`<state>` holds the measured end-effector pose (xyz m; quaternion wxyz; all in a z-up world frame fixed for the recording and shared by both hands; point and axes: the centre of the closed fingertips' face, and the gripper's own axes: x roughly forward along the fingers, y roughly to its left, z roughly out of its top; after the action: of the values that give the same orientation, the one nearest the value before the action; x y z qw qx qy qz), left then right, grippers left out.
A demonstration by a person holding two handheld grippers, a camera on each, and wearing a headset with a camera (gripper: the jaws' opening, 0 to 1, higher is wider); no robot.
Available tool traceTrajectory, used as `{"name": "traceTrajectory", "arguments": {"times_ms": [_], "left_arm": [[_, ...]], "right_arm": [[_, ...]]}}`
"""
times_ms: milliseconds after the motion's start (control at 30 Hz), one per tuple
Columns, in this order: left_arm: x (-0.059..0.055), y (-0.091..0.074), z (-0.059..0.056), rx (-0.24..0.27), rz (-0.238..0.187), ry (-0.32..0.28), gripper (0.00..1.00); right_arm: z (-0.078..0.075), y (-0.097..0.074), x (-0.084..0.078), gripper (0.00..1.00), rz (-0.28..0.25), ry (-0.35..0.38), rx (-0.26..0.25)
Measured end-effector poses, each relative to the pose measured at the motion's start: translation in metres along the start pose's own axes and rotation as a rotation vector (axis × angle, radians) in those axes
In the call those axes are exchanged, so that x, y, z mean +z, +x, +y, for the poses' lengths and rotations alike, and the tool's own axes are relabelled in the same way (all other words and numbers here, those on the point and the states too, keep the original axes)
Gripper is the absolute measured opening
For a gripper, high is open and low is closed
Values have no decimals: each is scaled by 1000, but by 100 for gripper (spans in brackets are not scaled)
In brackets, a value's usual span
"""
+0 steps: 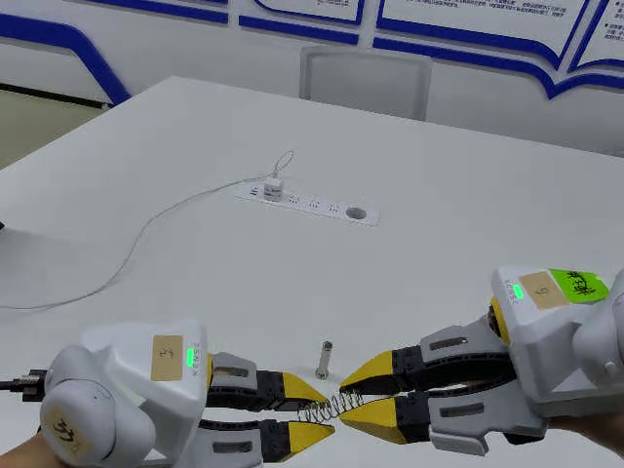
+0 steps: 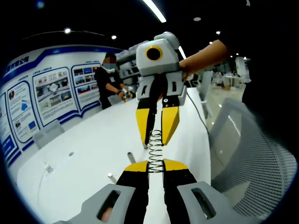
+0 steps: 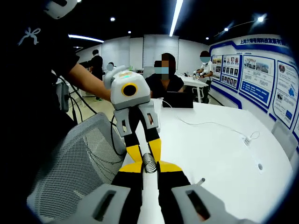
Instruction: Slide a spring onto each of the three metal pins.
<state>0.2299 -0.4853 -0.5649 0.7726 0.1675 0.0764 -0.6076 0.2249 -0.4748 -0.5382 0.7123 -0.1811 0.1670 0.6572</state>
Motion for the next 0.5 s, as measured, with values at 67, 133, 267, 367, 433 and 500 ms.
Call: {"name": "traceTrajectory", "arguments": {"times_ms": [67,133,267,367,433,500], "left_arm": [[1,0,1,6,-9,-15,10],[0,-1,4,21,-6,-21,10],[-2,-2,7,32,-9,-39,10],[-1,-3,5,28,-15,-48,10],[0,-4,6,38,-21,-53,10],[1,-4,7,44,-29,-62,10]], "right_arm": [[-1,0,4,11,-19,10,-1],[-1,1,10,11,-47,32,5],[-2,6,13,11,-42,15,-5],[-2,8,16,11,-64,38,0],[-3,9,18,11,-69,33,-4],[-3,10,19,11,-74,39,-4]]}}
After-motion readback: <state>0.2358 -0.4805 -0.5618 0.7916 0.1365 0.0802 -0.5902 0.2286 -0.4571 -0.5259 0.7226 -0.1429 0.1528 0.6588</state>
